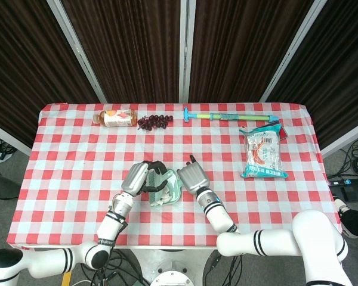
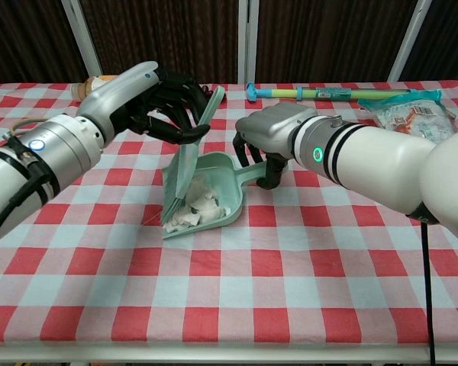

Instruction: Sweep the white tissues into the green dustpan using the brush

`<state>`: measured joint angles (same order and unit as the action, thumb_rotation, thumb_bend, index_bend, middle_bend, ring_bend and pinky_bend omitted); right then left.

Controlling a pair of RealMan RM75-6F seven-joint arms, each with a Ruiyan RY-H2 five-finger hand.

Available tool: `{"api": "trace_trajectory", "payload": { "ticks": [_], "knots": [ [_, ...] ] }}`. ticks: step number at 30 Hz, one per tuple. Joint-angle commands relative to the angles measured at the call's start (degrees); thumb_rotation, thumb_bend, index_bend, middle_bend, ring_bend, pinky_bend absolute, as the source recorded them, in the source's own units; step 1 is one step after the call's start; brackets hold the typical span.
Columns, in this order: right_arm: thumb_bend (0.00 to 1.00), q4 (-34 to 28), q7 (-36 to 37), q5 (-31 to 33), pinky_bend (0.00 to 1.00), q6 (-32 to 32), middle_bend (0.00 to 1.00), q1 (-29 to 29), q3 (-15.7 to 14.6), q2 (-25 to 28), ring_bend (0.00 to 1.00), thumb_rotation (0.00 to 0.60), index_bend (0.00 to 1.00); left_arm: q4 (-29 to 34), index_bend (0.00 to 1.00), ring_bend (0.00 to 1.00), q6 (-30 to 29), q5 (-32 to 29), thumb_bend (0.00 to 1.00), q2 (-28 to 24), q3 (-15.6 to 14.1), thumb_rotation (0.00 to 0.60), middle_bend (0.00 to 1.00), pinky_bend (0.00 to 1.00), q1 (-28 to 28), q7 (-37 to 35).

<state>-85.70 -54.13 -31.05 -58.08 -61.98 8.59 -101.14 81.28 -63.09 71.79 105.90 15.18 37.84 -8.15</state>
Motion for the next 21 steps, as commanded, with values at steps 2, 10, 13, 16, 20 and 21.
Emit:
{"api": "trace_trajectory", "payload": {
  "ticks": [2,10,13,16,20,21],
  "knots": [
    [0.33,0.2,1.3,-0.6,0.08,0.1,0.56,0.5,0.0,-0.3,0.29,0.6,0.64,-0.6,0.54,0.43,0.5,-0.3,0.44,1.2,0.3,0.6,0.55,0.37,0.7,0.3],
    [0.33,0.3,4.2,-1.5,0.08,0.9,0.56,1.3,0.1,-0.7,0.29,0.6,0.65,-2.2,0.54,0.43,1.0,-0.3,0.44,2.6,1.7,0.6,0.55,0.37,2.0,-0.2],
    [0.33,0.6,5.3,-1.9,0.08,1.0,0.56,1.7,0.2,-0.9,0.29,0.6,0.64,-2.4,0.54,0.43,1.0,-0.2,0.44,2.8,2.1,0.6,0.55,0.37,2.3,-0.5],
    [0.33,1.2,6.3,-2.5,0.08,1.2,0.56,2.0,0.1,-1.2,0.29,0.6,0.65,-2.2,0.54,0.43,0.8,0.2,0.44,2.3,2.2,0.6,0.55,0.37,2.4,-0.5],
    [0.33,1.9,8.1,-3.3,0.08,1.6,0.56,2.5,0.4,-1.5,0.29,0.6,0.65,-1.3,0.54,0.43,0.2,0.7,0.44,1.1,2.2,0.6,0.55,0.37,2.1,-0.5],
    [0.33,2.1,8.5,-3.4,0.08,1.8,0.55,2.7,0.4,-1.6,0.29,0.6,0.65,-1.0,0.54,0.43,0.1,0.9,0.44,0.7,2.2,0.6,0.55,0.37,2.0,-0.5]
  ]
}}
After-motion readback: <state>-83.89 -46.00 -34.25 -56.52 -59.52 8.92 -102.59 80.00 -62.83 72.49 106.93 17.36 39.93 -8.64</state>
